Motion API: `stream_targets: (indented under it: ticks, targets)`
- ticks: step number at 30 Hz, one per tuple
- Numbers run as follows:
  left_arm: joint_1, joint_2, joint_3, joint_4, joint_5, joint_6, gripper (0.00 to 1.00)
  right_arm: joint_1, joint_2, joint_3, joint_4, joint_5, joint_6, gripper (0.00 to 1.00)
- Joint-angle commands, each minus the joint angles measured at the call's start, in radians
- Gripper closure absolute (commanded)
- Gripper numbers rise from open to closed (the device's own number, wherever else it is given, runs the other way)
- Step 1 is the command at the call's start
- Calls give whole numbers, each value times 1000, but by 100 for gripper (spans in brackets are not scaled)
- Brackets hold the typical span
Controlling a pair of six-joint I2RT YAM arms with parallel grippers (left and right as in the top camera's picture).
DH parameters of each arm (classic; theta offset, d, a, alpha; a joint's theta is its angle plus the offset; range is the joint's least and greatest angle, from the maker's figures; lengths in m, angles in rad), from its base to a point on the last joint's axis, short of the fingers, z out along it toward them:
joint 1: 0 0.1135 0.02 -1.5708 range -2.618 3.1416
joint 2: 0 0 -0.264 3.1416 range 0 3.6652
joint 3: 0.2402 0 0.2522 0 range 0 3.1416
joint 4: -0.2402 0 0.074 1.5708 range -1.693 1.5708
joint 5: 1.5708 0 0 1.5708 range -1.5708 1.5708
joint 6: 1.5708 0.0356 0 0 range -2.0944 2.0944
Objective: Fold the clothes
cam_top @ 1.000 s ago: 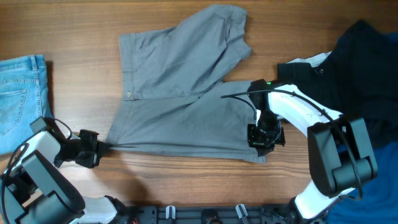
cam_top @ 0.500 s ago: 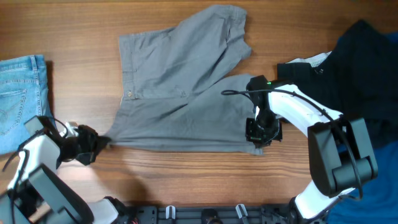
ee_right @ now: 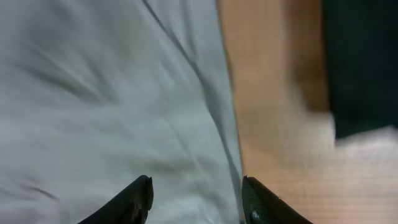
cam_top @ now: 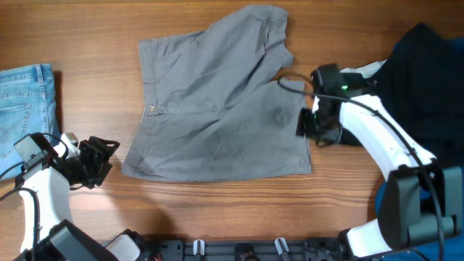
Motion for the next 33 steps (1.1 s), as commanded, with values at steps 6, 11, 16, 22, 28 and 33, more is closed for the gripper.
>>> stream_targets:
  ticks: [6, 11, 16, 22, 28, 33]
  targets:
    - [4, -6, 10, -13, -3, 13, 32, -5, 21, 49, 483, -97, -10, 34]
    - [0, -6, 10, -17, -3, 13, 32, -5, 92, 48, 697, -134, 130, 33]
    - [-27, -6, 10, -20, -3, 13, 32, -5, 204, 48, 786, -134, 259, 34]
    - [-69, -6, 10, -18, -34, 13, 31, -5, 342, 48, 930, -201, 404, 34]
    - [-101, -6, 10, -20, -40, 13, 31, -9, 409, 49, 1022, -208, 504, 82]
    - [-101, -6, 10, -20, -40, 13, 31, -50, 405, 49, 974, -212, 501, 96]
